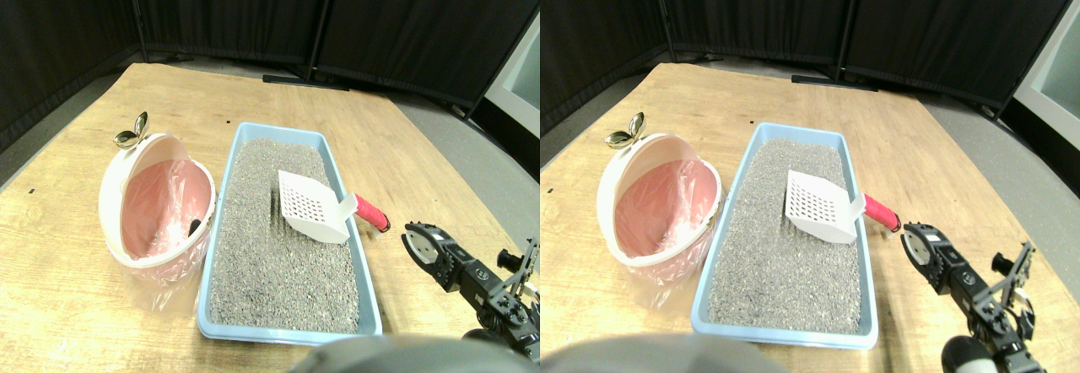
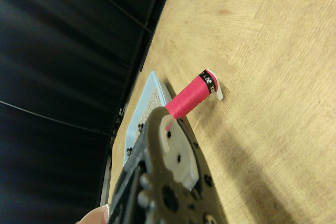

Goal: Scoop (unimanual)

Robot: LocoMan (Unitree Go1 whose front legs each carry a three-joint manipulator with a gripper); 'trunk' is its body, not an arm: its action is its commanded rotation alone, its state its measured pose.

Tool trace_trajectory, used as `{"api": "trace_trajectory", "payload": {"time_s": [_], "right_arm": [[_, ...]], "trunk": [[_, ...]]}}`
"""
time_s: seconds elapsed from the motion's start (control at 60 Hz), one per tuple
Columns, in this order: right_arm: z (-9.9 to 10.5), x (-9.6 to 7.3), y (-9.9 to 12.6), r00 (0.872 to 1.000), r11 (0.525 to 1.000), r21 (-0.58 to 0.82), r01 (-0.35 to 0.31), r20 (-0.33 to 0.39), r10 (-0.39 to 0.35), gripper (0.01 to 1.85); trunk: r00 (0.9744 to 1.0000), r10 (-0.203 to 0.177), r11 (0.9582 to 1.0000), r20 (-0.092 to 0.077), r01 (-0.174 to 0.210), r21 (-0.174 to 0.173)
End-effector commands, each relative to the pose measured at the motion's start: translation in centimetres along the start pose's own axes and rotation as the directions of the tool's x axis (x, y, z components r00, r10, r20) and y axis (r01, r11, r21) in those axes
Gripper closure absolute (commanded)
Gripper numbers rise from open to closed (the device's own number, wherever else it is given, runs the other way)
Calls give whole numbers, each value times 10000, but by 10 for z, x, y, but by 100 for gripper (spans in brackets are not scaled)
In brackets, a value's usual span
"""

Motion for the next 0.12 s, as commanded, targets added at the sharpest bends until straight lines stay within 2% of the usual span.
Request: {"api": "trace_trajectory", "payload": {"time_s": [0.017, 0.117], "right_arm": [[4, 1, 1, 9997, 9999, 75, -116, 210, 115, 180], [3, 3, 1, 9997, 9998, 92, -156, 213, 154, 180]], "trunk": [[10000, -18, 9998, 64, 20, -213], [10000, -21, 9997, 52, 22, -226]]}}
